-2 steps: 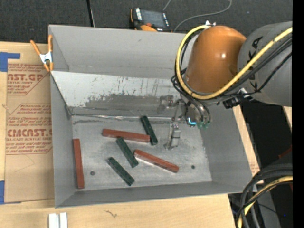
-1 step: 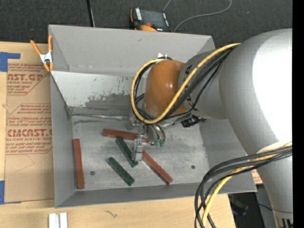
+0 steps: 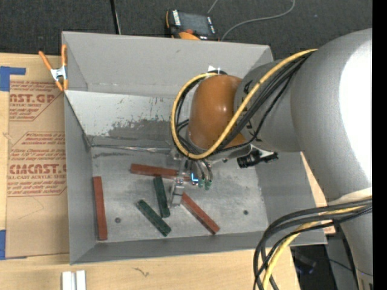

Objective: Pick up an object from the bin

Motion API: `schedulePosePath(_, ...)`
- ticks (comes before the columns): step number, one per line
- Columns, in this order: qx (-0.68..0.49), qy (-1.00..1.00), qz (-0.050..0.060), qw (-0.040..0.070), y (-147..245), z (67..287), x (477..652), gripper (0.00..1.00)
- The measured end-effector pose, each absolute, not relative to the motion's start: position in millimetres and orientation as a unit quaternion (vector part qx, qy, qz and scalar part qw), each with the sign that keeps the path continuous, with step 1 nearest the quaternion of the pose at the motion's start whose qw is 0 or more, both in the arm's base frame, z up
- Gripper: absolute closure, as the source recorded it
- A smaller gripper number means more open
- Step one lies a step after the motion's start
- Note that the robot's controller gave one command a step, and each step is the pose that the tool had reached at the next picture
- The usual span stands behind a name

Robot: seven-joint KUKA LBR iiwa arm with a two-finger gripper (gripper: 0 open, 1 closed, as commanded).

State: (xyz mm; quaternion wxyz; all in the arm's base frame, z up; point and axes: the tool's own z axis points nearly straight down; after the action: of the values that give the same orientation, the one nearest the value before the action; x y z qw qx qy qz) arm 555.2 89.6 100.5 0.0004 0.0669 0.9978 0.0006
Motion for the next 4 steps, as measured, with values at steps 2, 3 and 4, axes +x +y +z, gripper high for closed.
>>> schedulePosePath(2, 0.095, 0.996, 0.0, 0.0, 73, 68, 578.8, 0.0)
schedulePosePath(3, 0.095, 0.996, 0.0, 0.001, 73, 68, 579.1, 0.0)
schedulePosePath(4, 0.094, 0.996, 0.0, 0.001, 73, 69, 579.7, 1.0)
